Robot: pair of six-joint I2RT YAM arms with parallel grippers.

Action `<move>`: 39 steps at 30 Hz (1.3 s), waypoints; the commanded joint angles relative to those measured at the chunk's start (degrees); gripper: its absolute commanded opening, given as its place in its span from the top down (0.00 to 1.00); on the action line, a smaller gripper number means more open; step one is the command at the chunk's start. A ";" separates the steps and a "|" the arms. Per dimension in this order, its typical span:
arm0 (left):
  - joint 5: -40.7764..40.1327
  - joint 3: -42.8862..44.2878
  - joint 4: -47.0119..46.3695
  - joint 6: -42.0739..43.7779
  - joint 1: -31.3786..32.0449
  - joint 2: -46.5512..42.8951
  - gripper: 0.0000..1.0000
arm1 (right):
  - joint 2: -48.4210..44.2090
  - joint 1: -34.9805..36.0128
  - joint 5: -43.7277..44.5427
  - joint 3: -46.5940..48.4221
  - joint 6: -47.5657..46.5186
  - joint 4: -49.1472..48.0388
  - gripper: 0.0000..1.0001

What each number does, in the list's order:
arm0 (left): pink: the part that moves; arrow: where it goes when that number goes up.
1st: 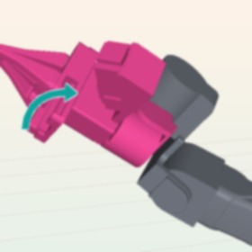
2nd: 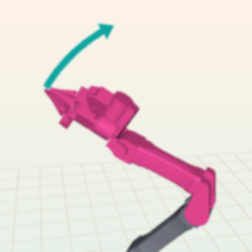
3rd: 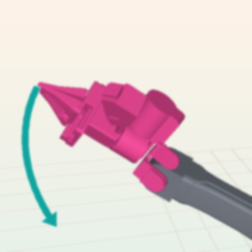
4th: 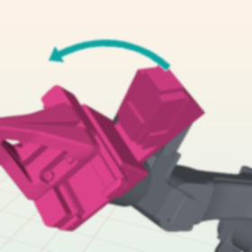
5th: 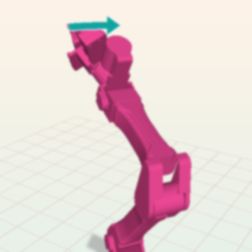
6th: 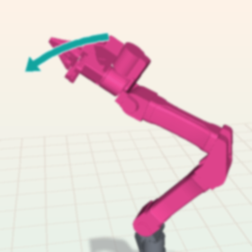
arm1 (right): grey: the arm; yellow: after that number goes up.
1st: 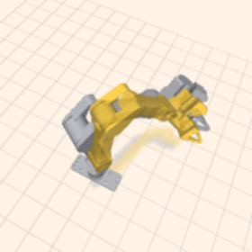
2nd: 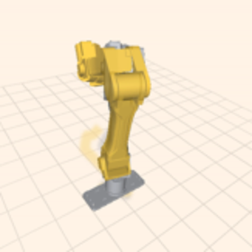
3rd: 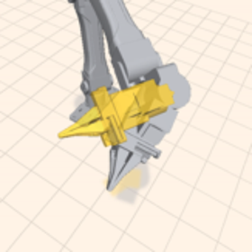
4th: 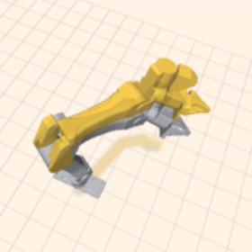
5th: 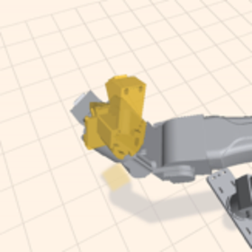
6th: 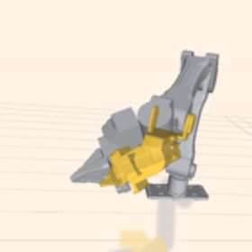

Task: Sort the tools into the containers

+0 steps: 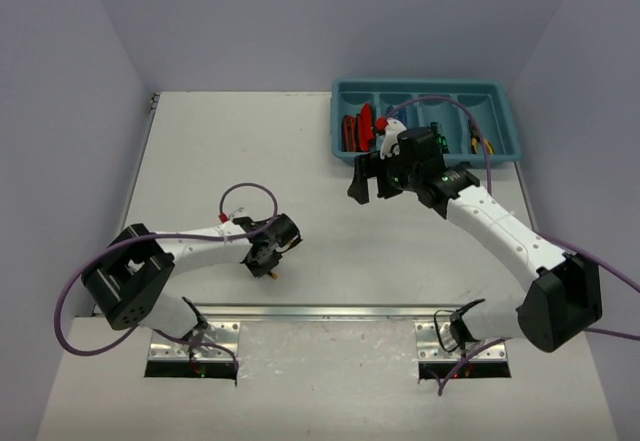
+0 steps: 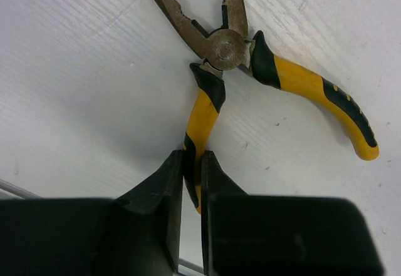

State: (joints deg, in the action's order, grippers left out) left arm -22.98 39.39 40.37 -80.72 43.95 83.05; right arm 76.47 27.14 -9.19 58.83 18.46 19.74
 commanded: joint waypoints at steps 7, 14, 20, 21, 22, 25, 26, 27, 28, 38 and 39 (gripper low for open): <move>0.23 -11.13 -30.69 36.13 3.12 -27.08 1.00 | 4.65 0.46 -28.91 -2.73 12.60 -15.51 0.03; 6.85 -16.70 -45.36 46.24 3.25 -37.22 1.00 | 11.88 7.91 -24.87 -1.85 21.79 -17.72 0.12; 9.67 -15.89 -48.04 47.50 3.28 -36.64 1.00 | 15.78 13.20 -25.12 -1.09 26.42 -24.37 0.41; 9.96 -15.83 -48.27 47.50 3.33 -36.64 1.00 | 15.90 13.71 -23.99 -0.91 26.88 -24.65 0.43; 9.97 -15.83 -48.28 47.50 3.33 -36.72 1.00 | 15.99 13.73 -23.95 -1.16 26.90 -24.67 0.45; 13.04 -16.69 -50.60 47.95 3.25 -37.38 1.00 | 16.15 15.17 -19.24 -1.68 29.22 -27.40 0.35; 13.44 -17.00 -51.16 48.02 3.25 -37.54 1.00 | 16.09 15.32 -18.25 -2.07 29.77 -28.20 0.35; 13.85 -17.33 -51.80 48.03 3.25 -37.79 1.00 | 16.16 15.41 -17.45 -3.15 30.48 -29.31 0.34; 14.11 -17.39 -51.94 48.09 3.25 -37.99 1.00 | 16.03 15.54 -16.01 -4.14 31.80 -30.83 0.34; 11.43 -16.26 -49.08 47.01 3.25 -36.70 1.00 | 11.43 16.11 -7.96 -9.01 33.76 -36.45 0.44; 10.41 -15.78 -48.37 47.12 3.25 -36.16 1.00 | 10.31 16.11 -8.23 -9.28 33.54 -36.23 0.44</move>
State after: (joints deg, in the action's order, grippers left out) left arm -13.91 20.86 -2.76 -33.01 46.41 46.67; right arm 90.47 43.92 -24.96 49.78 51.31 -10.48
